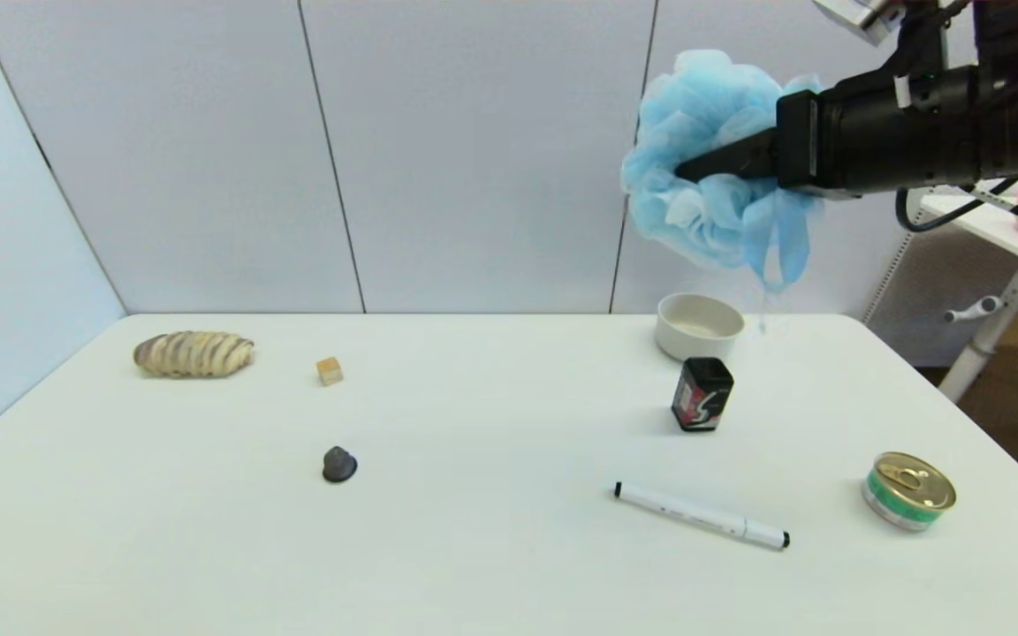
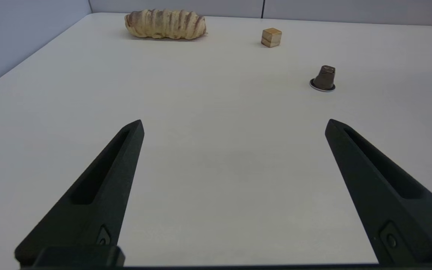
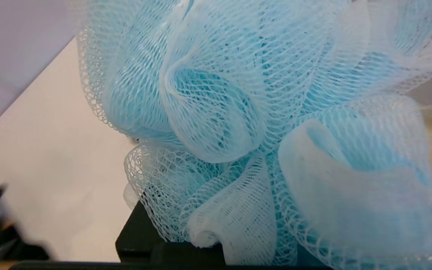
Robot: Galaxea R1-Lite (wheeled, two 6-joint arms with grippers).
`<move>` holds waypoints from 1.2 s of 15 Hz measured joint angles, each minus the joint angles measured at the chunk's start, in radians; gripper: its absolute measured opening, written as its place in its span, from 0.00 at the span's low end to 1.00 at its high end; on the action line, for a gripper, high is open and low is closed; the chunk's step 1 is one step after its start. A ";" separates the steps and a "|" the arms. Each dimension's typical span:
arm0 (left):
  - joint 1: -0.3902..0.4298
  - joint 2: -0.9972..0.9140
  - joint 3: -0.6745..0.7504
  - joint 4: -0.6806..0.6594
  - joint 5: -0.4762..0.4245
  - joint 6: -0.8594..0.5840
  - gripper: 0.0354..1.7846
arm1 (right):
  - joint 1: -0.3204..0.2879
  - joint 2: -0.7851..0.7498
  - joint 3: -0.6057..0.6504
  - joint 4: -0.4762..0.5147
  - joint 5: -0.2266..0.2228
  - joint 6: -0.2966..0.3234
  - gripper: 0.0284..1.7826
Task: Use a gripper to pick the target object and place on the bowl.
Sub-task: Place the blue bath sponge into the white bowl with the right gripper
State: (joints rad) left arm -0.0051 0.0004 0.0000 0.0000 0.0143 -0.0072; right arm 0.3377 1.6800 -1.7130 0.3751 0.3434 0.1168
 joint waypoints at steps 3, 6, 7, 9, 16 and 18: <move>0.000 0.000 0.000 0.000 0.000 0.000 0.96 | -0.090 0.124 -0.098 -0.049 0.003 -0.040 0.41; 0.000 0.000 0.000 0.000 0.001 0.000 0.96 | -0.161 0.251 -0.137 -0.061 0.002 -0.113 0.41; 0.000 0.000 0.000 0.000 0.001 0.000 0.96 | -0.181 0.291 -0.141 -0.063 0.002 -0.140 0.41; 0.000 0.000 0.000 0.000 0.000 0.000 0.96 | -0.216 0.372 -0.149 -0.089 0.003 -0.194 0.41; 0.000 0.000 0.000 0.000 0.000 0.000 0.96 | -0.287 0.556 -0.218 -0.189 0.005 -0.295 0.40; 0.000 0.000 0.000 0.000 0.000 0.000 0.96 | -0.296 0.574 -0.226 -0.187 0.007 -0.294 0.40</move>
State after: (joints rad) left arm -0.0047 0.0004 0.0000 0.0000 0.0143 -0.0077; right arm 0.0421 2.2538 -1.9391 0.1879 0.3506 -0.1774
